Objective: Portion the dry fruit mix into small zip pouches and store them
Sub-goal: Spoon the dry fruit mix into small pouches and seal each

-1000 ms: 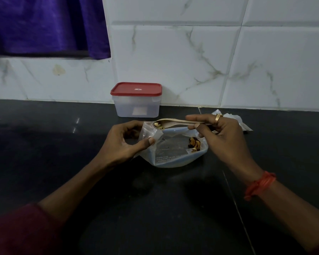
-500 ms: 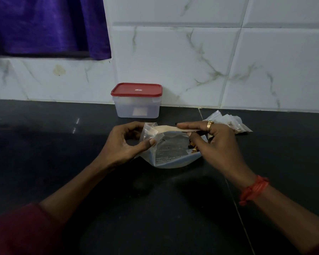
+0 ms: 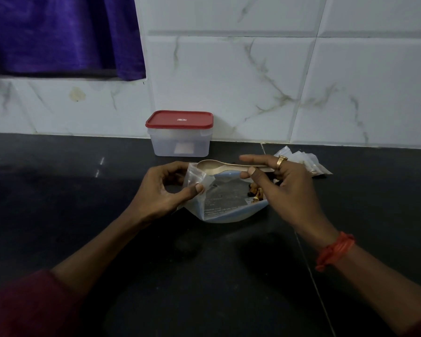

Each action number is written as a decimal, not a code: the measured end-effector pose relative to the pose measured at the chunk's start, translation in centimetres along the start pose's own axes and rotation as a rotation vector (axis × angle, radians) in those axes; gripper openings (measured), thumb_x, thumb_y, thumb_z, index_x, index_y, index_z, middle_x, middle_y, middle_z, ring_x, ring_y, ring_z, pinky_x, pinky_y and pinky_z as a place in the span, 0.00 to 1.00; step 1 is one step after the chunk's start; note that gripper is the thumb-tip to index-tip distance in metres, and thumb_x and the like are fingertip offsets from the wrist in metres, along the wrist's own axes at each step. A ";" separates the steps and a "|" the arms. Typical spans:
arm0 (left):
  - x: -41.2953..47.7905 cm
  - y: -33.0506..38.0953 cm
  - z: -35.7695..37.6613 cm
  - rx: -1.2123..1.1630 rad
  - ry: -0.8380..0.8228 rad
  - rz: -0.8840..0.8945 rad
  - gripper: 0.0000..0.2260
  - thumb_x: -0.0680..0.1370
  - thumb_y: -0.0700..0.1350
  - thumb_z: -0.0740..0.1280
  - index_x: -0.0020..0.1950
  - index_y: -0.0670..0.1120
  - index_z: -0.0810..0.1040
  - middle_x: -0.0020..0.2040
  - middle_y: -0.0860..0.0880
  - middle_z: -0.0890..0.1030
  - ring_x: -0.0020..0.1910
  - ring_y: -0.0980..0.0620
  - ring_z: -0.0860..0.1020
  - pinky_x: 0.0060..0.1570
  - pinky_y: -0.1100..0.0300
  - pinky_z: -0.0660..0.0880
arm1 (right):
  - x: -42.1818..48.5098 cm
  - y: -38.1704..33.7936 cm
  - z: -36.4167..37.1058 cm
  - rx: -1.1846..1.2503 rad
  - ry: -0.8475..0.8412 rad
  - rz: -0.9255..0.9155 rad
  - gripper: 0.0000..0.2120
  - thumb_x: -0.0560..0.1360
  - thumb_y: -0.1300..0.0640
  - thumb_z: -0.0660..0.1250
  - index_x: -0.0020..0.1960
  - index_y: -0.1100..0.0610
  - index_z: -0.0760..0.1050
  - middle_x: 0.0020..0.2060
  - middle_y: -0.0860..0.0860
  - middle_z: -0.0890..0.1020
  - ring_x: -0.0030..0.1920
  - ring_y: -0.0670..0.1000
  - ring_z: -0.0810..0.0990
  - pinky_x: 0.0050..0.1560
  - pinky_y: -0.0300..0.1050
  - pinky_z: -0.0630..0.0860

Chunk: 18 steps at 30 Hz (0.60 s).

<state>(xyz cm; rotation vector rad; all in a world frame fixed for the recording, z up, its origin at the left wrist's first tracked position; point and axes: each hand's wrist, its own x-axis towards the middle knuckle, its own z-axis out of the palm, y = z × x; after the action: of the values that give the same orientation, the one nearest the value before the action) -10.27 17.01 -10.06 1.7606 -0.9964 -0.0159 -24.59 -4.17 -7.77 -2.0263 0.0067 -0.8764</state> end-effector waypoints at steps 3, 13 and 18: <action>0.0 0.1 0.1 0.004 0.001 0.002 0.21 0.70 0.58 0.73 0.59 0.49 0.82 0.53 0.54 0.85 0.55 0.53 0.83 0.55 0.49 0.81 | 0.4 -0.4 -0.6 0.013 0.021 0.015 0.11 0.79 0.60 0.69 0.57 0.48 0.81 0.41 0.44 0.87 0.42 0.40 0.84 0.41 0.32 0.78; 0.0 0.3 0.2 -0.011 -0.007 0.026 0.21 0.69 0.59 0.73 0.59 0.52 0.81 0.54 0.56 0.85 0.54 0.55 0.83 0.54 0.55 0.81 | 1.5 -2.1 -5.7 -0.568 -0.015 -0.231 0.07 0.72 0.48 0.74 0.48 0.48 0.85 0.33 0.33 0.79 0.38 0.41 0.80 0.56 0.51 0.73; 0.0 0.2 0.1 -0.003 -0.014 0.034 0.22 0.70 0.58 0.74 0.61 0.51 0.80 0.55 0.55 0.84 0.56 0.54 0.82 0.55 0.50 0.81 | 1.2 -1.1 -5.3 -0.784 -0.098 -0.265 0.11 0.71 0.43 0.69 0.47 0.46 0.85 0.29 0.40 0.81 0.34 0.38 0.79 0.72 0.53 0.59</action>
<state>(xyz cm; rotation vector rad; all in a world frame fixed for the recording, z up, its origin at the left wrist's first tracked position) -10.39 16.90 -9.98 1.7426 -1.0359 -0.0075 -27.17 -7.83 -4.46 -2.8491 0.0322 -1.0393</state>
